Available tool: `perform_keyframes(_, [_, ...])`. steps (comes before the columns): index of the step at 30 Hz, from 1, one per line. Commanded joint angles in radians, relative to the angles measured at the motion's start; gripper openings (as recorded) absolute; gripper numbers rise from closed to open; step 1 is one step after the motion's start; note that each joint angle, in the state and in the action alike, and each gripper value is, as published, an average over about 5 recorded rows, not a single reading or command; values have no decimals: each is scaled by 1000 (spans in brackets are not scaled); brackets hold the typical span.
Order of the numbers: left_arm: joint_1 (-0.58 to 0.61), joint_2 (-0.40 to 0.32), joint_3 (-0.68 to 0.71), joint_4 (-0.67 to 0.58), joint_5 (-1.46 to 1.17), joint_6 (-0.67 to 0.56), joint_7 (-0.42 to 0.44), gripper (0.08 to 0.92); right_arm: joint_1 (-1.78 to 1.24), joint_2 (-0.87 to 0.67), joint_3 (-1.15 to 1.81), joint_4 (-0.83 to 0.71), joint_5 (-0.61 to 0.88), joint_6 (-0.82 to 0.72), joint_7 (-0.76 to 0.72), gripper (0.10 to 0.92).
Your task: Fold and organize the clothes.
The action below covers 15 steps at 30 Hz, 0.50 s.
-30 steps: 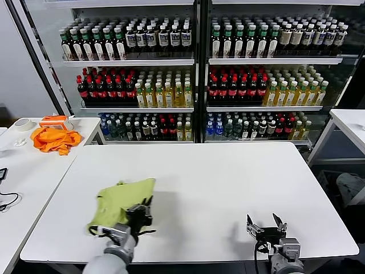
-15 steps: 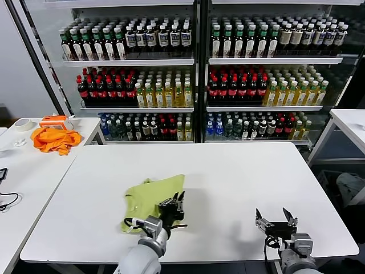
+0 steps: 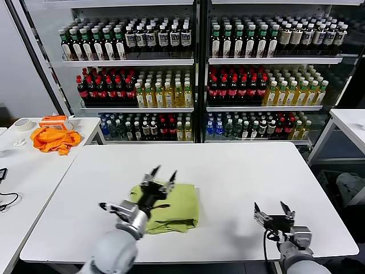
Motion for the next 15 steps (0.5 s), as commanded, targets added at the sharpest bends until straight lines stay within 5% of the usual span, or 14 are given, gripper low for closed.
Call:
perform_keyframes(1, [87, 137, -233, -51, 55, -50, 22, 657, 184, 35, -265, -53, 134, -37, -41, 823])
perform_keyframes(8, [96, 91, -212, -36, 74, -52, 23, 813, 292, 75, -405, -64, 321, -74, 55, 823])
perform_keyframes(15, [95, 64, -207, -21, 98, -54, 24, 822, 315, 78, -505, -64, 333, -87, 194, 823])
